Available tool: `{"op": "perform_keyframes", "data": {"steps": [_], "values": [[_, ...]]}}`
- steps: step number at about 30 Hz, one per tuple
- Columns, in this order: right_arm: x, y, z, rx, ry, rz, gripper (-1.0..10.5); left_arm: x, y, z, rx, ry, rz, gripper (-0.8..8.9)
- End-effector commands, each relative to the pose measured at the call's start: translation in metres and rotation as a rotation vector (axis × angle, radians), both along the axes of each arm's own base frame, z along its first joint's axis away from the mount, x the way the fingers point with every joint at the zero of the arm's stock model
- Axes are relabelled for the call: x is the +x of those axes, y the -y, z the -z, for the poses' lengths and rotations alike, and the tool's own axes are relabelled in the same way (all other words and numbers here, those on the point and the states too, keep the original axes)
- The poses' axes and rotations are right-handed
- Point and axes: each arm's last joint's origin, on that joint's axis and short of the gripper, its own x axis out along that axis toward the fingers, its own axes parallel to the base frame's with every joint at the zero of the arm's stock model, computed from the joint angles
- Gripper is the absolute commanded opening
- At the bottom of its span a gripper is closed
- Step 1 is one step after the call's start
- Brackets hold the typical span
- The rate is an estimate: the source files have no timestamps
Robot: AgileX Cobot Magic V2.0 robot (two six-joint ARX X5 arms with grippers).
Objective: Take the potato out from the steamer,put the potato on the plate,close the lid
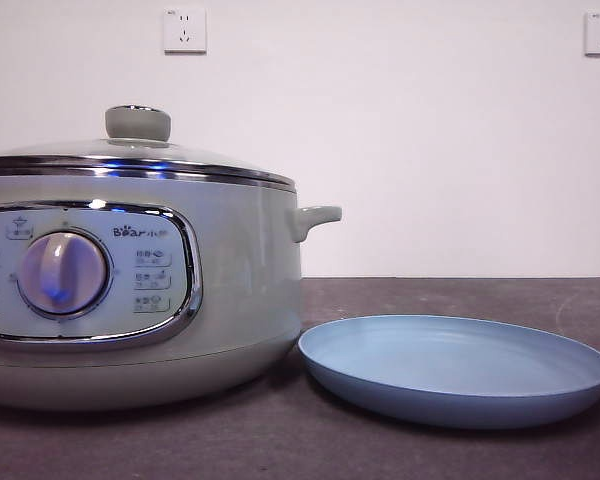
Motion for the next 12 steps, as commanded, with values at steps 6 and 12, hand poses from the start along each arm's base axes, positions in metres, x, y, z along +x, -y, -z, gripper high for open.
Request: {"op": "perform_keyframes", "data": {"steps": [6, 12], "values": [[-0.004, -0.003, -0.035, 0.095, 0.097, -0.092, -0.1, -0.008, 0.001, -0.029, -0.055, 0.011, 0.063, -0.06], [-0.004, -0.003, -0.085, 0.031, 0.145, -0.111, -0.1, -0.015, 0.000, -0.071, -0.048, 0.022, 0.065, -0.06]]}}
